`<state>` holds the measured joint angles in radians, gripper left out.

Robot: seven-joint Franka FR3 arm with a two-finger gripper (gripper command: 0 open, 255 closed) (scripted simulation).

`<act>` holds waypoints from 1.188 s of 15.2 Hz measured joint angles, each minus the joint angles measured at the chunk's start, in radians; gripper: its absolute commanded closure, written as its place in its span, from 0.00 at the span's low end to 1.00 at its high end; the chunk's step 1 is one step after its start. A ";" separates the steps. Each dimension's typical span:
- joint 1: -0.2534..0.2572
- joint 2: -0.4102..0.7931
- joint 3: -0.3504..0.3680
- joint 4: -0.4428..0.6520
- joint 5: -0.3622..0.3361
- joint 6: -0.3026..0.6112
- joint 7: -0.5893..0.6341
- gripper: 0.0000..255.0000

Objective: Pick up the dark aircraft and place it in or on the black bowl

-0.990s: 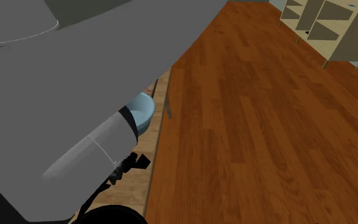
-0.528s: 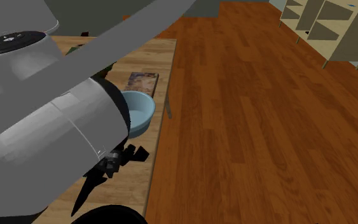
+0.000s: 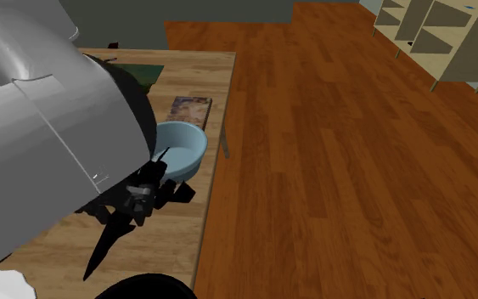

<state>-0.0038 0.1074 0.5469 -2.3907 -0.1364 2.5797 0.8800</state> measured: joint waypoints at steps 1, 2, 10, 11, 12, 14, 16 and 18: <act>-0.002 -0.014 0.004 0.002 0.015 -0.013 -0.011 1.00; -0.005 -0.030 0.007 0.002 0.031 -0.026 -0.024 1.00; -0.008 -0.121 0.017 0.031 0.120 -0.131 -0.085 1.00; -0.005 -0.141 0.019 0.016 0.135 -0.133 -0.091 1.00; -0.001 -0.170 0.020 -0.007 0.158 -0.135 -0.104 1.00; 0.024 -0.253 0.028 -0.074 0.224 -0.140 -0.122 1.00; 0.055 -0.316 0.038 -0.129 0.273 -0.141 -0.121 1.00; 0.096 -0.395 0.040 -0.202 0.334 -0.140 -0.130 1.00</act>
<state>0.0919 -0.2874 0.5869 -2.5932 0.1977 2.4398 0.7496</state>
